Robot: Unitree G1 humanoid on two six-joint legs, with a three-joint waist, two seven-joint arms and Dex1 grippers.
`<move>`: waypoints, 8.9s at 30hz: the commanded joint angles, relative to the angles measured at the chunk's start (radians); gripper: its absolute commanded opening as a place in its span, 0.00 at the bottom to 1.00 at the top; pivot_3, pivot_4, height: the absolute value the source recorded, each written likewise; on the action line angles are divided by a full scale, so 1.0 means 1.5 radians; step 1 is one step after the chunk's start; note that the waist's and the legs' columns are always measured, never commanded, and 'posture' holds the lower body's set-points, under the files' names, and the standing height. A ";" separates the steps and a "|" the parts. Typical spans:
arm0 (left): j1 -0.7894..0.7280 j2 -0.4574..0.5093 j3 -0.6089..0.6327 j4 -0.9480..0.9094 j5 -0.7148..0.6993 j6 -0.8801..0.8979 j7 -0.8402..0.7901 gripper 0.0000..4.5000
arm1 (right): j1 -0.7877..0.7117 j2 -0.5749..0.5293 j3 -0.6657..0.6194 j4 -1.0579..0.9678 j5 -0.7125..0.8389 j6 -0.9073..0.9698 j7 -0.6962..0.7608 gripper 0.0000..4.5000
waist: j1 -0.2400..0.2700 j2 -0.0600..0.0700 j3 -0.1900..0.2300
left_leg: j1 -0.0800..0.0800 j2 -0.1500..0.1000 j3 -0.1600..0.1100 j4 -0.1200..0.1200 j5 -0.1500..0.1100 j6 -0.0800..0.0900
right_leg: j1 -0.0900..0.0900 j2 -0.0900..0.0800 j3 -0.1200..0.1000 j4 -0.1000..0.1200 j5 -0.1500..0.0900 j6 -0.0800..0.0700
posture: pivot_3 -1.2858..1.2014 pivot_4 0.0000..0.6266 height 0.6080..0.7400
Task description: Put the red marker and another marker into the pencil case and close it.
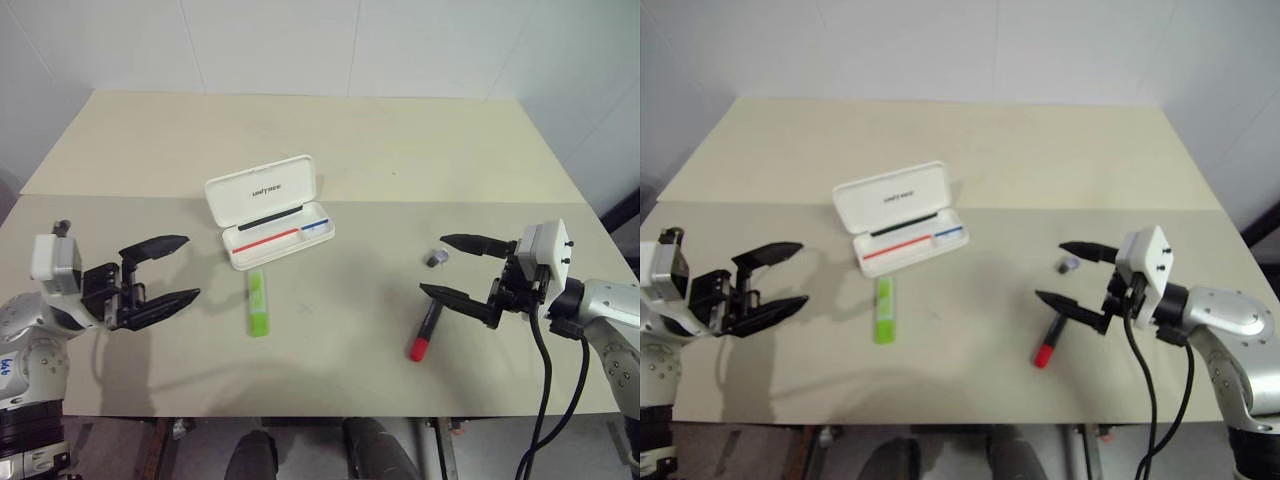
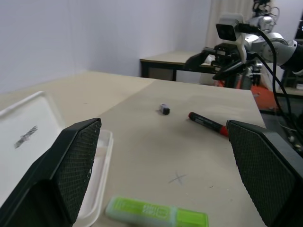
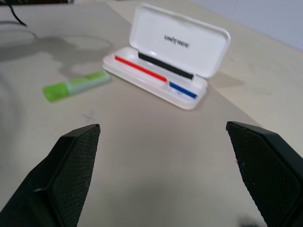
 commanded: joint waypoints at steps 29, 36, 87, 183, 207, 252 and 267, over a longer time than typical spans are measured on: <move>-0.386 -0.101 -0.314 0.449 0.390 -0.231 0.083 0.99 | 0.081 0.046 -0.028 -0.055 0.004 -0.041 -0.052 1.00 | 0.020 -0.001 0.001 | -0.002 -0.001 -0.001 0.001 0.000 0.000 | 0.000 0.001 0.000 0.000 0.000 0.001 | 0.52 0.24 1.00; -0.445 -0.123 -0.315 0.513 0.412 -0.232 0.103 0.99 | 0.083 0.051 -0.023 -0.055 0.000 -0.045 -0.059 1.00 | 0.018 -0.001 0.001 | -0.002 -0.001 -0.001 0.001 0.000 0.000 | 0.000 0.001 0.000 0.000 0.000 0.002 | 0.52 0.24 1.00; -0.278 -0.080 -0.390 0.010 0.385 -0.086 0.049 0.01 | 0.162 0.000 -0.155 -0.084 0.128 -0.042 0.054 1.00 | 0.036 -0.001 0.001 | -0.011 -0.002 0.001 0.003 0.005 0.001 | -0.010 0.000 0.000 0.003 0.004 0.004 | 0.52 0.24 1.00; -0.212 -0.055 -0.315 0.173 -0.036 -0.193 -0.196 0.99 | 0.261 0.204 -0.048 -0.295 -0.011 0.320 -0.556 1.00 | 0.028 -0.001 0.001 | -0.010 -0.002 0.001 0.004 0.005 0.001 | -0.010 0.000 0.001 0.005 0.004 0.003 | 0.52 0.24 1.00; -0.165 0.059 -0.406 0.155 -0.147 -0.241 -0.196 0.99 | 0.225 0.213 -0.038 -0.208 -0.025 0.306 -0.514 1.00 | 0.016 -0.001 0.001 | -0.009 -0.002 0.000 0.003 0.005 0.001 | -0.011 0.000 0.001 0.006 0.003 0.001 | 0.52 0.24 1.00; -0.108 0.068 -0.298 0.100 -0.152 -0.199 -0.196 1.00 | 0.105 0.064 -0.027 -0.206 -0.034 0.459 -0.443 0.13 | 0.016 -0.003 0.000 | -0.011 -0.002 0.002 0.002 0.005 0.002 | -0.010 -0.001 0.001 0.000 0.002 -0.003 | 0.52 0.24 1.00; -0.096 0.043 -0.264 0.098 -0.123 -0.206 -0.196 1.00 | -0.211 -0.053 0.208 -0.200 -0.045 0.290 -0.177 0.13 | 0.014 0.000 0.002 | -0.012 -0.001 0.001 0.000 0.004 0.003 | -0.013 0.000 0.000 0.000 0.003 0.000 | 0.52 0.24 1.00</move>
